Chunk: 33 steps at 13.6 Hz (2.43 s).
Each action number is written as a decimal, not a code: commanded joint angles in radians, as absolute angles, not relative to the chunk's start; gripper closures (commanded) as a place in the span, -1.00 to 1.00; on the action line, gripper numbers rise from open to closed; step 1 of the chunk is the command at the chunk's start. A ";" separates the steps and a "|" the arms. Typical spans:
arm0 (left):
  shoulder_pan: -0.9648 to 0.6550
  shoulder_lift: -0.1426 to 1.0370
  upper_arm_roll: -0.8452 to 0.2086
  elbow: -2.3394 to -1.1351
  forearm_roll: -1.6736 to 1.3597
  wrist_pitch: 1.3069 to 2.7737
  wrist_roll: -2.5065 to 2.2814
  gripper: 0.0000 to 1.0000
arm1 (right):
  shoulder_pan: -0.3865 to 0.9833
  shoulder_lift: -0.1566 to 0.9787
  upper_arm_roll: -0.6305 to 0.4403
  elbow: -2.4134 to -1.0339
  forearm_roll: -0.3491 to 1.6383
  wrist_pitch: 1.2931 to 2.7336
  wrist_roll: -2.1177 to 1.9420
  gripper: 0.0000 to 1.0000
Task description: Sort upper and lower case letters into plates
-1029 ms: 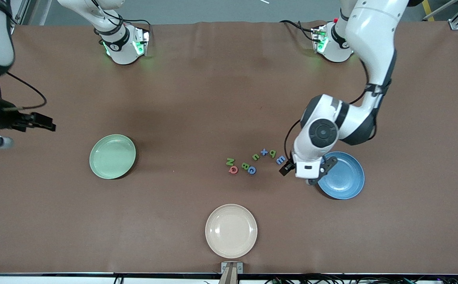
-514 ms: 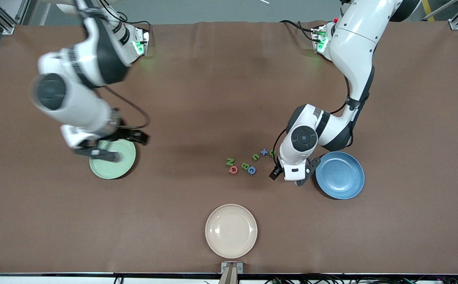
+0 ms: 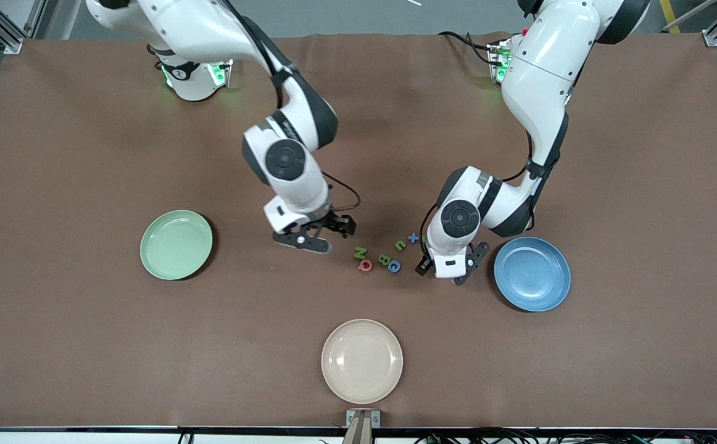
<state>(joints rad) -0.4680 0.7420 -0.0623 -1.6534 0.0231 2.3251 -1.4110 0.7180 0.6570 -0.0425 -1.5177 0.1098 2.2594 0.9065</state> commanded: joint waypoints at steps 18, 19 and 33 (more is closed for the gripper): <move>-0.252 0.601 -0.048 -1.723 0.044 2.401 -1.076 0.99 | 0.795 0.937 -0.060 -1.330 -0.080 2.395 1.132 0.98; -0.223 0.600 -0.048 -1.723 0.046 2.399 -1.021 0.99 | 0.784 0.930 -0.061 -1.331 -0.080 2.390 1.124 1.00; -0.211 0.563 -0.038 -1.740 0.077 2.226 -1.013 -0.99 | 0.220 0.299 -0.052 -2.092 -0.029 2.333 0.105 1.00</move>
<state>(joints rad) -0.1560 0.5982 -0.0406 -1.7332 0.0645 2.2599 -0.9026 0.2990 0.3914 -0.0778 -1.9174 -0.0565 2.2562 0.2165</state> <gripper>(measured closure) 0.097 0.648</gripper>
